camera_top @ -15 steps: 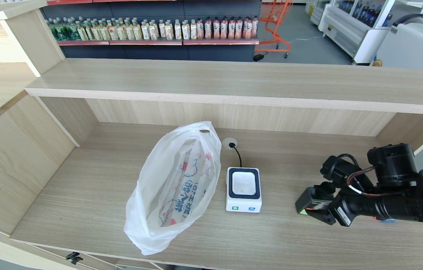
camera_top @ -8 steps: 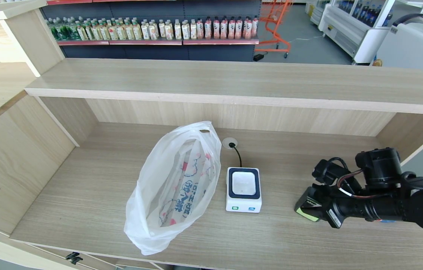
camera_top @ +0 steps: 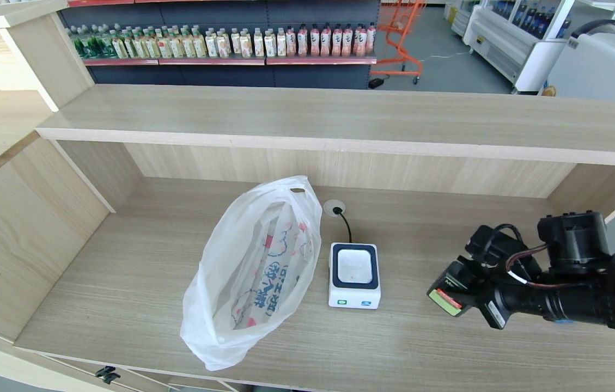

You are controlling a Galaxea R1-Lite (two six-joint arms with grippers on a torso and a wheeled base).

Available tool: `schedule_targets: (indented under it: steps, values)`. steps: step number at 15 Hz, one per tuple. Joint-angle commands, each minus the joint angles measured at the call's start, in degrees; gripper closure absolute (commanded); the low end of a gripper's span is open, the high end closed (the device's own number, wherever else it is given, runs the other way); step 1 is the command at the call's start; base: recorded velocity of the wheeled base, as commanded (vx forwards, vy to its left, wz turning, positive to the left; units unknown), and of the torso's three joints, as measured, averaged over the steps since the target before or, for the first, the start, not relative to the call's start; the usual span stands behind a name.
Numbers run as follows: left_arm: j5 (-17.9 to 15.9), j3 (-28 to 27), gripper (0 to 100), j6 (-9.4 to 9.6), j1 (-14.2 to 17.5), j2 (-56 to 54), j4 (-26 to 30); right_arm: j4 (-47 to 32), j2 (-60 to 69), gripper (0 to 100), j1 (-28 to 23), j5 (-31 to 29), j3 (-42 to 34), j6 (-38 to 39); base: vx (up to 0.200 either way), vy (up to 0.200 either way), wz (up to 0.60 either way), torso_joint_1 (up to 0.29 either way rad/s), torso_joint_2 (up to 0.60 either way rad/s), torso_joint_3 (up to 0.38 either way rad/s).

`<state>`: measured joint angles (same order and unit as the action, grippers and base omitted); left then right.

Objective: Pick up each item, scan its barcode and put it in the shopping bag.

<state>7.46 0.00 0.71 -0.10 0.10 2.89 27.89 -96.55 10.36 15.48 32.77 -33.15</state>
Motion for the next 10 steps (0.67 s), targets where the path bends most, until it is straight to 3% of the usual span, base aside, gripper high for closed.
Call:
schedule_targets:
  steps: [1,4,6,7,8,10]
  values:
    - [0.0,0.0,0,0.00,0.0,0.0,0.0,5.1,17.9,100,-1.7,-0.2,-9.5,-4.1,0.000,0.000,0.00,0.000,0.00,0.000]
    - [0.0,0.0,0,0.00,0.0,0.0,0.0,5.5,26.9,100,-7.8,0.2,-14.0,-20.3,0.000,0.000,0.00,0.000,0.00,0.000]
    - [0.0,0.0,0,0.00,0.0,0.0,0.0,9.3,27.1,100,-8.0,3.6,-13.9,-31.5,0.000,0.000,0.00,0.000,0.00,0.000]
    - [0.0,0.0,0,0.00,0.0,0.0,0.0,12.6,27.3,100,-8.0,10.4,-13.9,-41.7,0.000,0.000,0.00,0.000,0.00,0.000]
    - [0.0,0.0,0,0.00,0.0,0.0,0.0,16.4,27.6,100,-8.0,23.3,-13.8,-53.8,0.000,0.000,0.00,0.000,0.00,0.000]
    - [0.0,0.0,0,0.00,0.0,0.0,0.0,16.0,26.1,100,-7.3,38.8,-13.8,-71.8,0.000,0.000,0.00,0.000,0.00,0.000]
